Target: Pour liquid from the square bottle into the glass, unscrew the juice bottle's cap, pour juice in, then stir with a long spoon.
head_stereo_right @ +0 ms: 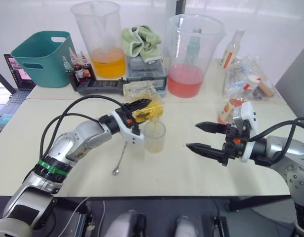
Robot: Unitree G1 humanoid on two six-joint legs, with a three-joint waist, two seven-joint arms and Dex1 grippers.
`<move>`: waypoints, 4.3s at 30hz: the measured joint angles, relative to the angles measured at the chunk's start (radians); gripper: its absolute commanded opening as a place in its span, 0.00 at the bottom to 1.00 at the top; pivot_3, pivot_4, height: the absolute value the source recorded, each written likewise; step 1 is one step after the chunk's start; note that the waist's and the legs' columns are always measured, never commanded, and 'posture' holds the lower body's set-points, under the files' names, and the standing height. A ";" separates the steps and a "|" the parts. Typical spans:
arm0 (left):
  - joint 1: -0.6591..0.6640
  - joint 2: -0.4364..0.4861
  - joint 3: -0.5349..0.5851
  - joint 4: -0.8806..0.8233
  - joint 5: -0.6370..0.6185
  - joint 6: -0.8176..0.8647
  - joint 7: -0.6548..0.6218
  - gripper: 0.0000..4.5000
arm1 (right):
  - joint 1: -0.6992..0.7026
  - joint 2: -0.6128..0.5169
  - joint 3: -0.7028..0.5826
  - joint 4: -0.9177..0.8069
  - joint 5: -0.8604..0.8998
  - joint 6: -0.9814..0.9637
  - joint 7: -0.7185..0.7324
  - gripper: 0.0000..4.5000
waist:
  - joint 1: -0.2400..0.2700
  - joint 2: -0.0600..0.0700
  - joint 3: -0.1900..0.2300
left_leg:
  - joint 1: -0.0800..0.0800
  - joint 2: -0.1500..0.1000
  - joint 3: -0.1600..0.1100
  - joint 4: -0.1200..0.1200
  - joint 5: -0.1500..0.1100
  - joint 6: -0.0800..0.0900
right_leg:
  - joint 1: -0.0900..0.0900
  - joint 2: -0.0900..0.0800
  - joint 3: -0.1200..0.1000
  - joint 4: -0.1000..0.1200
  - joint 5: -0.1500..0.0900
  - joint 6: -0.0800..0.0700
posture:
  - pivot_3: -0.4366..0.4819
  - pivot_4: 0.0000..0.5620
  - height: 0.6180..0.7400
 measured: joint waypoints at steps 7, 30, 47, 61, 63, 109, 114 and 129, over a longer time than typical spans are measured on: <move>-0.002 0.001 0.000 0.000 0.021 -0.007 0.012 0.62 | -0.002 0.004 0.004 0.000 0.000 0.000 -0.008 0.99 | 0.000 0.000 0.000 | 0.000 0.000 0.000 0.000 0.000 0.000 | 0.000 0.000 0.000 0.000 0.000 0.000 | 0.48 0.27 0.99; -0.003 0.014 -0.003 -0.001 0.044 -0.039 0.016 0.62 | -0.012 0.009 0.033 0.002 -0.002 -0.012 -0.007 0.99 | -0.001 0.000 0.000 | 0.000 0.000 0.000 0.000 0.000 0.000 | 0.000 0.000 0.000 0.000 0.000 0.000 | 0.48 0.27 0.99; -0.031 -0.052 0.041 -0.049 -0.241 0.097 -0.160 0.62 | -0.038 0.009 0.040 0.021 -0.009 -0.012 -0.003 0.99 | -0.003 0.000 0.000 | 0.000 0.000 0.000 0.001 0.000 0.000 | -0.001 0.000 0.000 0.001 0.000 0.000 | 0.48 0.27 0.99; -0.068 -0.252 0.319 -0.118 -0.709 0.734 -0.271 0.62 | -0.112 0.008 0.087 0.073 -0.038 -0.012 0.042 0.99 | -0.007 0.000 0.000 | 0.000 0.000 0.000 0.003 0.000 0.000 | 0.000 0.001 0.000 0.002 0.000 0.000 | 0.48 0.27 0.99; -0.071 -0.254 0.362 -0.115 -0.742 0.812 -0.249 0.62 | -0.120 0.008 0.088 0.080 -0.041 -0.012 0.050 0.99 | -0.007 0.000 0.000 | 0.000 0.000 0.000 0.003 0.000 -0.001 | 0.000 0.001 0.000 0.002 0.000 0.000 | 0.48 0.27 0.99; -0.071 -0.193 0.553 0.039 -1.041 1.094 -0.011 1.00 | -0.173 0.019 0.137 0.098 -0.058 -0.012 0.075 1.00 | -0.003 -0.007 0.004 | 0.001 -0.001 -0.001 0.003 0.001 -0.002 | 0.001 0.000 0.000 0.001 0.000 0.000 | 0.48 0.27 0.99; -0.154 -0.170 0.580 -0.006 -1.088 1.048 -0.033 1.00 | -0.188 0.019 0.138 0.098 -0.058 -0.012 0.076 1.00 | -0.003 -0.007 0.004 | 0.000 -0.001 -0.002 0.003 0.001 -0.002 | 0.001 0.000 0.000 0.001 0.000 0.000 | 0.48 0.27 0.99; -0.025 0.028 0.626 -0.366 -1.355 1.057 -0.364 1.00 | -0.200 0.022 0.138 0.111 -0.091 -0.024 0.072 1.00 | -0.015 -0.006 0.003 | 0.004 0.000 -0.001 -0.001 0.002 -0.004 | 0.002 0.001 0.001 0.001 0.000 0.000 | 0.48 0.27 0.99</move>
